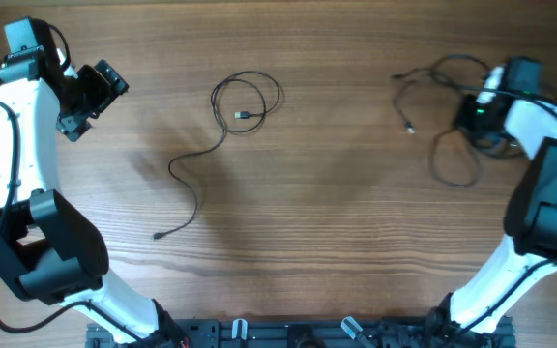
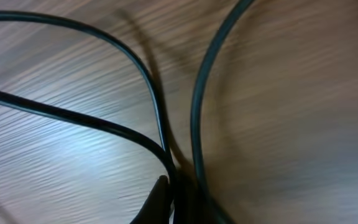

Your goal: Untangle cables

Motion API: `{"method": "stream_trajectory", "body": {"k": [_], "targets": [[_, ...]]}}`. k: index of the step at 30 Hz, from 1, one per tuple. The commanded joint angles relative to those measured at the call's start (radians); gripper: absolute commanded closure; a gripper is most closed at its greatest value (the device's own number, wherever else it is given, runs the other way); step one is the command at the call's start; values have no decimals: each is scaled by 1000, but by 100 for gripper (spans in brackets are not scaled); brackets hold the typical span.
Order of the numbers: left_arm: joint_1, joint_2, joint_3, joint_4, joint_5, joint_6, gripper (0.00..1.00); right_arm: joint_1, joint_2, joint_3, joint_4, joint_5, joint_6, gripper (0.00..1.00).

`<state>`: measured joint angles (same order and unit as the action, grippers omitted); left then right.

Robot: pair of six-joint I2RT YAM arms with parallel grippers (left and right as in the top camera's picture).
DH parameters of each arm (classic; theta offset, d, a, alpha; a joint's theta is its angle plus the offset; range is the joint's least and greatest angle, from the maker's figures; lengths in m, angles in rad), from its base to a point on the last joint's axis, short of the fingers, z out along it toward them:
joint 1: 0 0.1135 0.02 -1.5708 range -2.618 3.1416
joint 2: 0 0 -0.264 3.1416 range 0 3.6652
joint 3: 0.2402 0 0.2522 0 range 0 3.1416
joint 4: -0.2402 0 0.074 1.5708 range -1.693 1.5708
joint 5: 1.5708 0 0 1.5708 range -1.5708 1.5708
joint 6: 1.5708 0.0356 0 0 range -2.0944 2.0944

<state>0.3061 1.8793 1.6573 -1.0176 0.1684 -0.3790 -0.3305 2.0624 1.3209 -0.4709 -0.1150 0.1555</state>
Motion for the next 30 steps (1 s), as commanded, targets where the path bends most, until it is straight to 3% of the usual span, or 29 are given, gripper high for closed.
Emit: {"method": "stream_trajectory", "body": {"k": [1, 10, 15, 21, 27, 28, 30], "targets": [[0, 6, -6, 0, -6, 5, 0, -105, 84, -57, -23, 201, -82, 96], [0, 6, -6, 0, -6, 5, 0, -126, 45, 56, -117, 142, -230, 96], [0, 6, -6, 0, -6, 6, 0, -11, -85, 100, -145, -100, -457, 95], [0, 6, -6, 0, -6, 5, 0, 53, -124, 99, -112, 84, -498, 95], [0, 6, -6, 0, -6, 5, 0, 53, -122, 95, -134, 96, -495, 95], [0, 6, -6, 0, -6, 5, 0, 53, -123, 95, -134, 96, -494, 94], [0, 6, -6, 0, -6, 6, 0, 53, -123, 95, -137, 96, -492, 74]]}}
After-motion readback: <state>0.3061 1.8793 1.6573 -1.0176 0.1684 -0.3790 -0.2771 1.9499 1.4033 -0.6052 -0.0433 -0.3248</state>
